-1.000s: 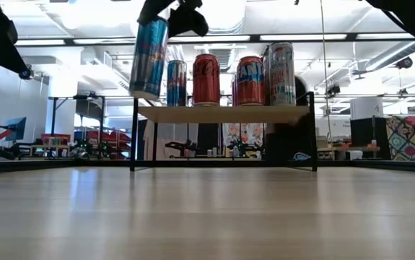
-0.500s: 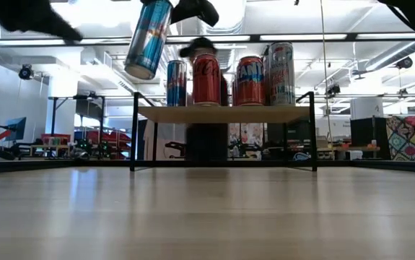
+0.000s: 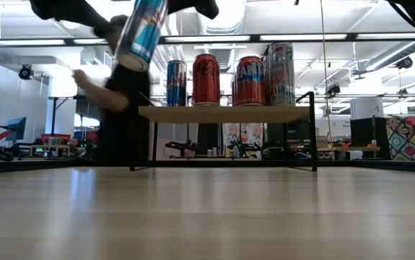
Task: Place canned beverage on shelf
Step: Put the right blue soda can aligned with the other blue soda cans on the shelf
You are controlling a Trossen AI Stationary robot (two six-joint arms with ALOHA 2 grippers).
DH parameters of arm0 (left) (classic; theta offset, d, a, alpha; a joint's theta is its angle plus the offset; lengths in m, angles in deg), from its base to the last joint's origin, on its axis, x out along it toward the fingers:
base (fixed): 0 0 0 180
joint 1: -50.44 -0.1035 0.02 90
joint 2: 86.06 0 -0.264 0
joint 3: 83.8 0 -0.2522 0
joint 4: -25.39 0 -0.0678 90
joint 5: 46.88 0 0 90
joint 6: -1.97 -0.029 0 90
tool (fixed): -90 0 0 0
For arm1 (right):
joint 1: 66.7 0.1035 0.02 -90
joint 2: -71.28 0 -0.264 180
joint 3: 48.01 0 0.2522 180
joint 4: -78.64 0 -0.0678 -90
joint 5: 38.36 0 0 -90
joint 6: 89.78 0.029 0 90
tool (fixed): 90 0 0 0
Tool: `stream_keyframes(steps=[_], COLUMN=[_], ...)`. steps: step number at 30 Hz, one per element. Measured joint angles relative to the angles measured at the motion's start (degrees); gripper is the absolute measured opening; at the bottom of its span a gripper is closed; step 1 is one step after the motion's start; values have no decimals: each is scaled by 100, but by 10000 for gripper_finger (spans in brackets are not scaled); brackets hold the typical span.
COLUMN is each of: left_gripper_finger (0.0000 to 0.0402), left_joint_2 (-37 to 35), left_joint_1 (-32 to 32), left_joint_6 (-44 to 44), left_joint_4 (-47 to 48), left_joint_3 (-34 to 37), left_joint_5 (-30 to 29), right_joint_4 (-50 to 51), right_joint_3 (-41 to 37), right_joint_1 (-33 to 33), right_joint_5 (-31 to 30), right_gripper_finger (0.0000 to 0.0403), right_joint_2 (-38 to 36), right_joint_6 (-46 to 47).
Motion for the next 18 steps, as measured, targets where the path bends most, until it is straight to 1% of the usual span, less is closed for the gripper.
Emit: stream_keyframes(steps=[3, 6, 9, 14, 18], left_gripper_finger=[382, 382, 382, 382, 374], left_joint_2=[0, 0, 0, 11, 15], left_joint_1=[-113, -157, -155, -200, -314], left_joint_6=[-65, -325, -845, -1821, -1827], left_joint_4=[-1, -85, -427, -1211, -1333], left_joint_3=[0, 0, 0, 0, 0], left_joint_5=[-40, -33, 24, 356, 355], right_joint_4=[-3, -2, -7, -77, -172], right_joint_3=[0, 0, 0, 0, 0], right_joint_1=[73, 137, 188, 231, 242], right_joint_5=[209, 374, 398, 464, 567], right_gripper_finger=[231, 231, 231, 231, 231], right_joint_2=[-23, -23, -23, -23, -23], right_joint_6=[6, -205, -340, -473, -486])
